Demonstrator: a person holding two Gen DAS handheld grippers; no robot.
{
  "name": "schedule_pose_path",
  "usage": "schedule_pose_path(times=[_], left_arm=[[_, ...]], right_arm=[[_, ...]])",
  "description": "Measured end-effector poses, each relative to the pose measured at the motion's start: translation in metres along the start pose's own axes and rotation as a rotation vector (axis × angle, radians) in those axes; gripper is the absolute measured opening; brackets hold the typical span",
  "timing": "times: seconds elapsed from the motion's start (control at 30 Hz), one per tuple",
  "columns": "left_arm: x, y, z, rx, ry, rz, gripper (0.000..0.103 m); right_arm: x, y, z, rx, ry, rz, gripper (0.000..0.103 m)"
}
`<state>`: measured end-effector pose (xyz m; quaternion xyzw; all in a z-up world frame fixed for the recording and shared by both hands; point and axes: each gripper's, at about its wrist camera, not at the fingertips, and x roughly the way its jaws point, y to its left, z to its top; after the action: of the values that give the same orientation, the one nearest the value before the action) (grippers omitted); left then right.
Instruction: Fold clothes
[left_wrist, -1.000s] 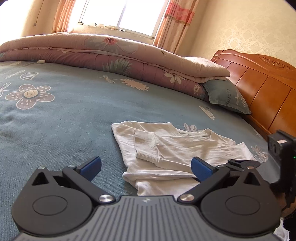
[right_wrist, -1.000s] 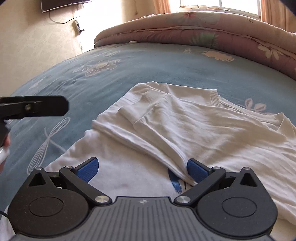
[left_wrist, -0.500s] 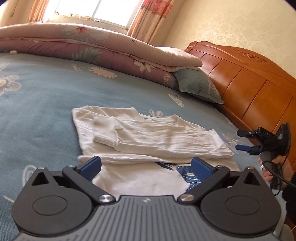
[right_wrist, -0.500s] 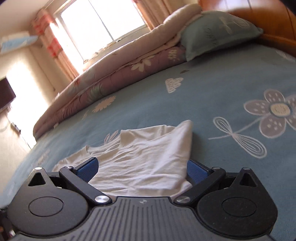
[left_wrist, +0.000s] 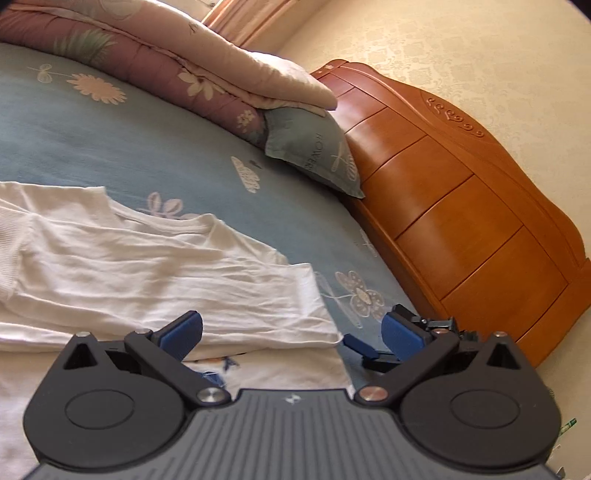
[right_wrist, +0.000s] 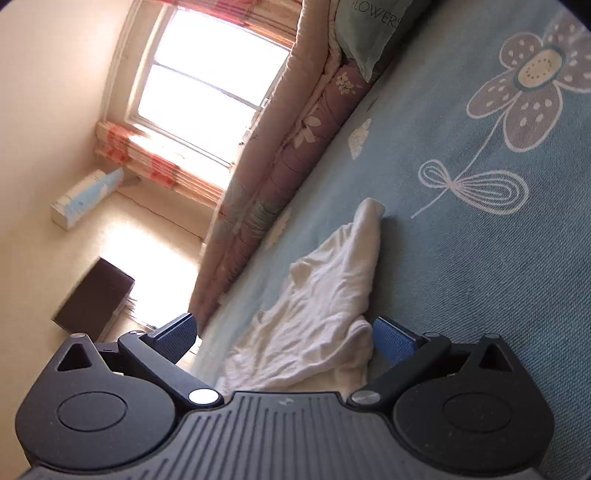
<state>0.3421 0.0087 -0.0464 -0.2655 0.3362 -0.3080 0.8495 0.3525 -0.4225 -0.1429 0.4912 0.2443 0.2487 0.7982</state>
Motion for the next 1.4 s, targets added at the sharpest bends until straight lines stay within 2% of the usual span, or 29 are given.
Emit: schedule_pose_path(times=[0.03, 0.07, 0.1, 0.13, 0.17, 0.23, 0.3, 0.43, 0.57, 0.63, 0.7, 0.8, 0.83, 0.93, 1.0, 1.03, 1.2, 1.33, 1.37, 1.4], left_arm=[[0.009, -0.003, -0.003, -0.015, 0.013, -0.012, 0.102], [0.015, -0.005, -0.006, -0.023, 0.025, -0.013, 0.102], [0.021, -0.006, -0.010, -0.029, 0.038, -0.013, 0.102], [0.024, -0.007, -0.013, -0.032, 0.050, -0.013, 0.102], [0.026, -0.007, -0.016, -0.033, 0.061, -0.013, 0.102], [0.027, -0.006, -0.021, -0.039, 0.076, -0.009, 0.102], [0.026, -0.004, -0.024, -0.051, 0.085, -0.003, 0.102], [0.024, -0.003, -0.028, -0.035, 0.103, 0.031, 0.102], [0.028, -0.006, -0.029, -0.013, 0.119, 0.046, 0.102], [0.031, -0.007, -0.029, -0.008, 0.125, 0.048, 0.102], [0.033, -0.010, -0.029, -0.002, 0.126, 0.047, 0.102], [0.034, -0.012, -0.029, 0.015, 0.124, 0.054, 0.102], [0.035, -0.012, -0.029, 0.017, 0.125, 0.056, 0.102], [0.037, -0.012, -0.030, 0.016, 0.129, 0.059, 0.102], [0.038, -0.013, -0.030, 0.019, 0.131, 0.056, 0.102], [0.038, -0.013, -0.030, 0.018, 0.131, 0.054, 0.102], [0.038, -0.013, -0.031, 0.014, 0.134, 0.052, 0.102], [0.036, -0.007, -0.033, 0.012, 0.139, 0.053, 0.102], [0.036, -0.004, -0.033, 0.010, 0.141, 0.055, 0.102], [0.036, -0.002, -0.034, 0.008, 0.143, 0.057, 0.102]], right_arm=[[0.001, -0.005, 0.001, 0.012, -0.005, -0.014, 0.086], [0.003, -0.009, 0.002, 0.003, 0.001, -0.067, 0.062], [0.006, -0.012, 0.002, -0.009, 0.009, -0.126, 0.026], [0.007, -0.016, 0.000, -0.026, 0.012, -0.196, 0.008], [0.008, -0.015, -0.001, -0.043, 0.019, -0.211, 0.005], [0.009, -0.011, -0.004, -0.076, 0.036, -0.224, 0.007], [0.009, -0.011, -0.003, -0.087, 0.039, -0.197, 0.016], [0.008, -0.011, -0.003, -0.099, 0.039, -0.169, 0.021], [0.015, 0.008, -0.011, -0.251, 0.083, -0.257, 0.027], [0.017, 0.016, -0.014, -0.301, 0.094, -0.298, 0.026], [0.013, 0.018, -0.014, -0.279, 0.093, -0.315, 0.011], [-0.007, 0.017, -0.014, -0.230, 0.033, -0.287, 0.008], [-0.014, 0.016, -0.016, -0.224, 0.022, -0.287, 0.001], [-0.025, 0.020, -0.018, -0.252, -0.006, -0.361, 0.002], [-0.025, 0.018, -0.014, -0.238, 0.001, -0.329, 0.011], [-0.021, 0.018, -0.011, -0.243, 0.006, -0.322, 0.012], [0.013, 0.011, 0.011, -0.248, 0.039, -0.313, 0.038], [0.048, -0.001, 0.035, -0.206, 0.067, -0.284, 0.038], [0.055, -0.002, 0.040, -0.207, 0.072, -0.287, 0.035], [0.062, -0.003, 0.045, -0.207, 0.078, -0.287, 0.027]])
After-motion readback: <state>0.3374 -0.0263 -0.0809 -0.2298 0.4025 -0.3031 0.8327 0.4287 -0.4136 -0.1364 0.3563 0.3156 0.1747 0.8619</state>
